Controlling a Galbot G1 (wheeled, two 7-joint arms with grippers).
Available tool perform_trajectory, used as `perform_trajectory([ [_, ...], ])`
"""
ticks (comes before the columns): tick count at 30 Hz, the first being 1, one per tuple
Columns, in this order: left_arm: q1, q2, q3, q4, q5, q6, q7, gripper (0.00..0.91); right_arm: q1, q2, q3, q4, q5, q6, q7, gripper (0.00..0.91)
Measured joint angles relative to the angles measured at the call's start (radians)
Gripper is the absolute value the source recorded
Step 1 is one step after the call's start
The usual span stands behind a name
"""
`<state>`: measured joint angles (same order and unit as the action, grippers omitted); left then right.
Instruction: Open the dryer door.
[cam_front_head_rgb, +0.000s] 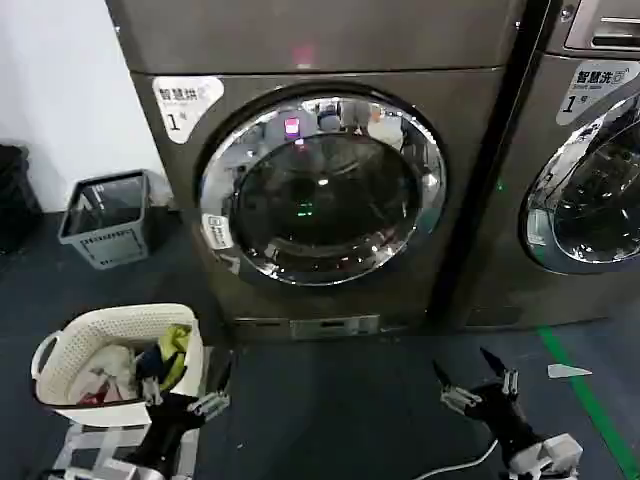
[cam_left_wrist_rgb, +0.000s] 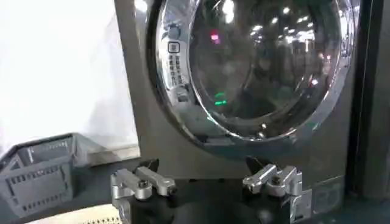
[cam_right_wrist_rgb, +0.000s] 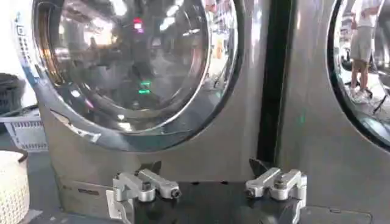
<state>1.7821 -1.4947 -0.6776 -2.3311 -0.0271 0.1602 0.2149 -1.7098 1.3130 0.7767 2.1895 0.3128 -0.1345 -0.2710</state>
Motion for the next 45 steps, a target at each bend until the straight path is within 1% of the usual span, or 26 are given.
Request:
perform_trajectory([
  [1, 0.0, 0.0, 0.0, 0.0, 0.0, 0.0, 0.0, 0.907, 0.002, -0.001, -0.002, 0.001, 0.016, 0.005, 0.003, 0.907],
  [5, 0.0, 0.0, 0.0, 0.0, 0.0, 0.0, 0.0, 0.907, 0.017, -0.02, -0.014, -0.007, 0.036, 0.017, -0.012, 0.907],
  [7, 0.0, 0.0, 0.001, 0.0, 0.0, 0.0, 0.0, 0.907, 0.031, -0.04, -0.023, -0.016, 0.058, 0.024, -0.013, 0.907],
  [12, 0.0, 0.003, 0.002, -0.001, 0.0, 0.003, 0.0, 0.907, 0.106, -0.13, -0.066, -0.049, 0.141, 0.02, -0.019, 0.907],
  [19, 0.004, 0.004, 0.002, -0.009, -0.001, 0.006, 0.0, 0.907, 0.28, -0.275, -0.165, -0.102, 0.249, 0.016, -0.023, 0.907],
  [25, 0.014, 0.003, 0.004, -0.018, 0.001, 0.006, 0.0, 0.907, 0.438, -0.377, -0.296, -0.146, 0.307, 0.021, -0.045, 0.907],
  [31, 0.025, 0.002, 0.005, -0.025, 0.002, 0.005, 0.0, 0.907, 0.61, -0.448, -0.453, -0.191, 0.361, 0.027, -0.059, 0.907],
  [34, 0.028, 0.002, 0.005, -0.029, 0.003, 0.005, 0.0, 0.907, 0.71, -0.474, -0.535, -0.218, 0.39, 0.032, -0.069, 0.907],
  [37, 0.031, 0.0, 0.005, -0.033, 0.004, 0.005, 0.0, 0.907, 0.804, -0.478, -0.617, -0.249, 0.405, 0.038, -0.072, 0.907],
  [45, 0.032, 0.001, 0.002, -0.035, 0.003, 0.005, 0.0, 0.907, 1.034, -0.446, -0.818, -0.359, 0.451, 0.037, -0.096, 0.907],
])
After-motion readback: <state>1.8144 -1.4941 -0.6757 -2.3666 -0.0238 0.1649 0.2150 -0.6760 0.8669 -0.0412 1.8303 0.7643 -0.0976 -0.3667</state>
